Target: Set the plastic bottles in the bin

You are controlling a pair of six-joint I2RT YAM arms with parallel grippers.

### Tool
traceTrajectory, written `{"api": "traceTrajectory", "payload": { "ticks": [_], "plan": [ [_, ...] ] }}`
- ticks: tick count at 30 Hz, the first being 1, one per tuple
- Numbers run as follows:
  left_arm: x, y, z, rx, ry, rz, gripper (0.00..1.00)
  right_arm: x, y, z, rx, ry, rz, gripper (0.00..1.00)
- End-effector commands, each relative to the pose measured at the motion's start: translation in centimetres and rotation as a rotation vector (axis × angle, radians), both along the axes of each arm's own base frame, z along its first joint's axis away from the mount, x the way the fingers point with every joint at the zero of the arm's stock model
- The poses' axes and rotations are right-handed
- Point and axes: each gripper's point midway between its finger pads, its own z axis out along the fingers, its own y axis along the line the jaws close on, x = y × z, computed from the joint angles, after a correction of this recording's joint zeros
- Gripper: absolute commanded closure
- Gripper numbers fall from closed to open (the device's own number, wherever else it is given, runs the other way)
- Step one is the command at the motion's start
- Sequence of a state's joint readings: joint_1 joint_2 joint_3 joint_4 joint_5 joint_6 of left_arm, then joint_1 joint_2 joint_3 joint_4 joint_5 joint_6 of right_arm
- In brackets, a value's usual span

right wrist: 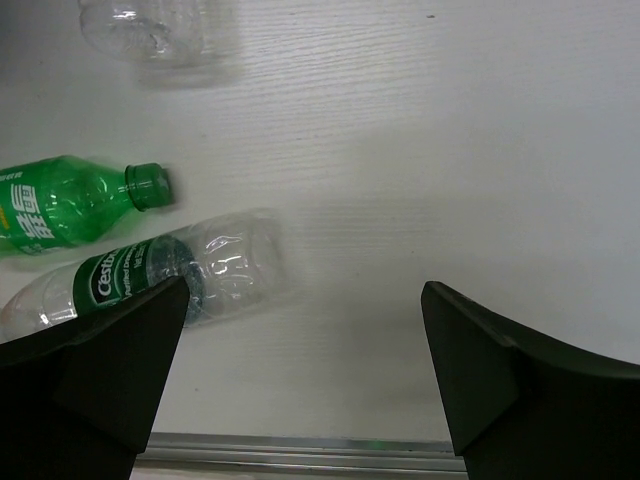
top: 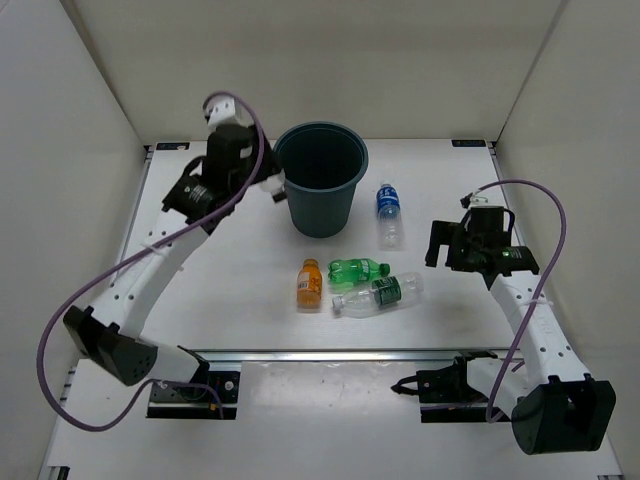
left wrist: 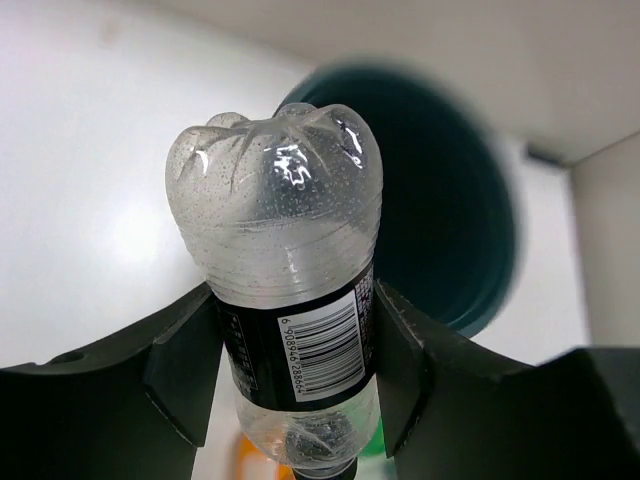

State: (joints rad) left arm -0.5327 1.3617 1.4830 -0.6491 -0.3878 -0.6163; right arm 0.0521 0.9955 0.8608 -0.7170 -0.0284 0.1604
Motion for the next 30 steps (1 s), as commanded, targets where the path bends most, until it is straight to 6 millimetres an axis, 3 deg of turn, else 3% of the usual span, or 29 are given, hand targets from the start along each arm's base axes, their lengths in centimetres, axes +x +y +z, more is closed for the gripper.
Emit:
{"api": "traceTrajectory", "payload": {
  "ticks": [1, 3, 4, 5, 7, 8, 9, 11, 13, 15, 19, 21, 22, 23, 24, 25, 26, 28, 29, 30],
  "plan": [
    [4.1, -3.4, 4.6, 0.059, -0.143, -0.053, 0.55, 1.0, 1.1, 0.6, -0.008, -0.067, 0.073, 0.01],
    [6.3, -5.1, 6.0, 0.042, -0.188, -0.065, 0.54, 1.1, 1.2, 0.3, -0.006, -0.059, 0.078, 0.01],
    [8.1, -5.7, 3.9, 0.057, -0.154, -0.068, 0.53, 1.0, 1.2, 0.3, 0.009, -0.063, 0.081, 0.01],
    [9.2, -5.8, 5.5, 0.028, -0.188, -0.058, 0.53, 1.0, 1.4, 0.2, 0.014, -0.058, 0.087, 0.01],
    [11.7, -7.2, 4.8, 0.004, -0.166, -0.078, 0.53, 1.0, 1.8, 0.2, 0.03, -0.073, 0.115, 0.0],
    [12.8, -7.9, 3.4, 0.023, -0.145, -0.092, 0.49, 1.3, 2.2, 0.7, 0.031, -0.097, 0.13, 0.01],
    [13.1, -7.9, 4.8, 0.022, -0.169, -0.082, 0.42, 1.4, 2.0, 0.8, 0.028, -0.108, 0.12, 0.0],
    [13.8, -9.1, 5.5, 0.061, -0.19, -0.083, 0.39, 1.7, 1.7, 1.2, 0.025, -0.119, 0.11, 0.01],
    [13.4, -9.6, 6.8, 0.067, -0.214, -0.09, 0.31, 1.8, 1.4, 1.0, 0.021, -0.104, 0.096, 0.0],
    [13.5, -9.5, 7.5, 0.042, -0.227, -0.091, 0.02, 2.5, 1.3, 1.7, 0.025, -0.13, 0.093, 0.01],
    [11.5, -8.3, 9.0, 0.022, -0.238, -0.114, 0.01, 4.6, 2.3, 1.9, 0.045, -0.146, 0.112, 0.01],
    [9.2, -6.9, 9.4, 0.054, -0.245, -0.109, 0.01, 6.0, 3.5, 1.8, 0.048, -0.143, 0.142, 0.0],
    [7.7, -6.4, 10.7, 0.065, -0.274, -0.127, 0.01, 6.8, 4.0, 2.3, 0.052, -0.164, 0.149, 0.01],
    [7.1, -6.0, 9.5, 0.089, -0.25, -0.135, 0.02, 7.6, 4.4, 2.0, 0.061, -0.165, 0.158, 0.0],
    [5.2, -5.4, 9.4, 0.103, -0.249, -0.15, 0.01, 8.3, 5.0, 2.0, 0.075, -0.157, 0.172, 0.01],
    [3.3, -4.2, 10.8, 0.091, -0.276, -0.15, 0.01, 9.1, 5.3, 2.5, 0.084, -0.176, 0.182, 0.0],
    [2.6, -3.6, 8.5, 0.108, -0.233, -0.146, 0.01, 9.9, 5.9, 2.1, 0.091, -0.179, 0.2, 0.0],
    [-0.8, 0.3, 6.2, 0.075, -0.189, -0.103, 0.01, 11.4, 6.5, 2.1, 0.1, -0.207, 0.212, 0.01],
    [-2.2, 2.3, 6.8, 0.007, -0.206, -0.05, 0.02, 12.1, 6.8, 1.8, 0.111, -0.208, 0.214, 0.01],
    [-3.1, 3.1, 3.9, 0.013, -0.146, -0.048, 0.02, 13.0, 7.0, 1.4, 0.108, -0.203, 0.222, 0.01]
  ]
}}
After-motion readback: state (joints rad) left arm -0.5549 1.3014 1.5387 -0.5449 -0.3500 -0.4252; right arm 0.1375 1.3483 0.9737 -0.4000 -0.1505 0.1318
